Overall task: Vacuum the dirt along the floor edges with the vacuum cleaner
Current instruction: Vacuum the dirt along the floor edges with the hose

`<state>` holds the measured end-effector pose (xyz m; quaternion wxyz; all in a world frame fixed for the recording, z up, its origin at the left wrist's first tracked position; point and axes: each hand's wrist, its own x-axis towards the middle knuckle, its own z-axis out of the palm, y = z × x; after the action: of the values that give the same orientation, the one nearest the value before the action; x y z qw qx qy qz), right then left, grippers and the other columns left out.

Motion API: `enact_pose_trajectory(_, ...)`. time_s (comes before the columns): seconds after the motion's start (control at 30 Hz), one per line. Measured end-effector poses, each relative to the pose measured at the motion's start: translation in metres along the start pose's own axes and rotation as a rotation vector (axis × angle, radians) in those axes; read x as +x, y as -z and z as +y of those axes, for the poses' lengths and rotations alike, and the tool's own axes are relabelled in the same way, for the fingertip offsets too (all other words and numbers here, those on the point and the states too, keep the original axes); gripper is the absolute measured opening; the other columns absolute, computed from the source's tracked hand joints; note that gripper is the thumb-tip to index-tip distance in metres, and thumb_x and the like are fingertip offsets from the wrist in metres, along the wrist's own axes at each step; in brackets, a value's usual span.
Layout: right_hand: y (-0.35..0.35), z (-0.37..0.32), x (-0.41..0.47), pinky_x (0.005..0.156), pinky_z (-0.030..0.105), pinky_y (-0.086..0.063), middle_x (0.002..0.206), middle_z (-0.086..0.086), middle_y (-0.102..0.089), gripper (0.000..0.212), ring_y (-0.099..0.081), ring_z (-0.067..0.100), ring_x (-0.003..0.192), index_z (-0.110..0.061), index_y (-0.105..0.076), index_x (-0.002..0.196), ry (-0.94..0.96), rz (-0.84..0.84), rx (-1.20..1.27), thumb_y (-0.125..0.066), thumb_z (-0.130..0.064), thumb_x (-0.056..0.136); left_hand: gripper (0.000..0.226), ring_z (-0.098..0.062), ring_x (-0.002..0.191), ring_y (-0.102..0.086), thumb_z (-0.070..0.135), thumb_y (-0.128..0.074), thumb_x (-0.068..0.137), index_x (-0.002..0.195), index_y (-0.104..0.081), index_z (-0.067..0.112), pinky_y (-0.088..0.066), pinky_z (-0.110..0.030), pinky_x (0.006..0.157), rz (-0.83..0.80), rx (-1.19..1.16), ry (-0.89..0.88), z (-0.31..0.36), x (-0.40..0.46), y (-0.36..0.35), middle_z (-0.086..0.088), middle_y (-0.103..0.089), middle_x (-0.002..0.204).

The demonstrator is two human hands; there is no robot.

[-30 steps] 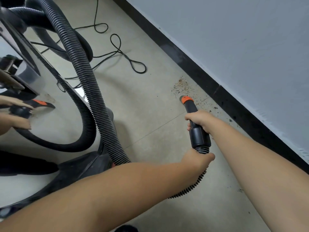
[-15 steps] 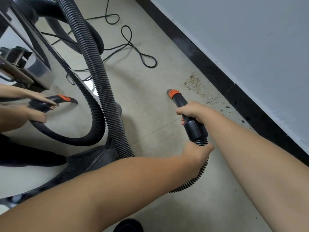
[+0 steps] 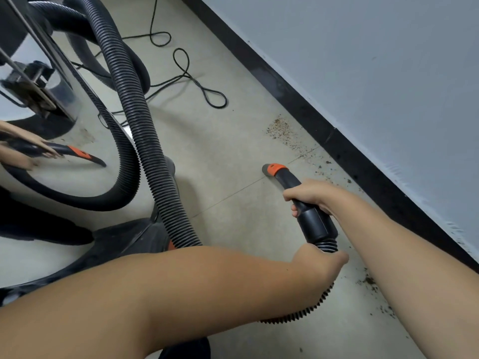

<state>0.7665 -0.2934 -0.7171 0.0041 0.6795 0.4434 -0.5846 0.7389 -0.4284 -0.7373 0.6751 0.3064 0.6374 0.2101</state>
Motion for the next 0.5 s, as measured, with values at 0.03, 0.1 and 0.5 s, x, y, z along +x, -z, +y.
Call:
enact_pose_trajectory(0.03,0.004,0.004,-0.001,0.042,0.022,-0.049,0.050,0.009,-0.059,0.011,-0.059,0.018,0.038,-0.003,-0.049,0.092,-0.007,0.021,0.027,-0.056,-0.006,0.084,0.017,-0.012,0.052,-0.051,0.024,-0.061,0.082,0.069,-0.053,0.016,-0.044,-0.020,0.050,-0.008,0.017,-0.002,0.000,0.001,-0.001,0.000,-0.054,0.064)
enact_pose_trajectory(0.1,0.013,0.011,0.001,0.040,0.022,-0.048,0.056,0.012,-0.059,0.012,-0.058,0.018,0.037,-0.002,-0.049,0.093,-0.024,0.081,0.102,-0.056,-0.005,0.084,0.018,-0.012,0.053,-0.051,0.023,-0.061,0.082,0.069,-0.052,0.016,-0.044,-0.020,0.050,-0.021,0.080,-0.013,0.000,0.005,-0.002,0.000,-0.054,0.065)
enact_pose_trajectory(0.5,0.032,-0.014,0.039,0.038,0.021,-0.048,0.060,0.012,-0.059,0.009,-0.058,0.016,0.034,-0.004,-0.047,0.086,-0.012,0.173,0.149,-0.055,-0.006,0.086,0.019,-0.012,0.055,-0.052,0.021,-0.063,0.087,0.072,-0.052,0.016,-0.046,-0.021,0.052,0.001,0.057,-0.041,0.028,0.046,0.015,0.000,-0.055,0.067)
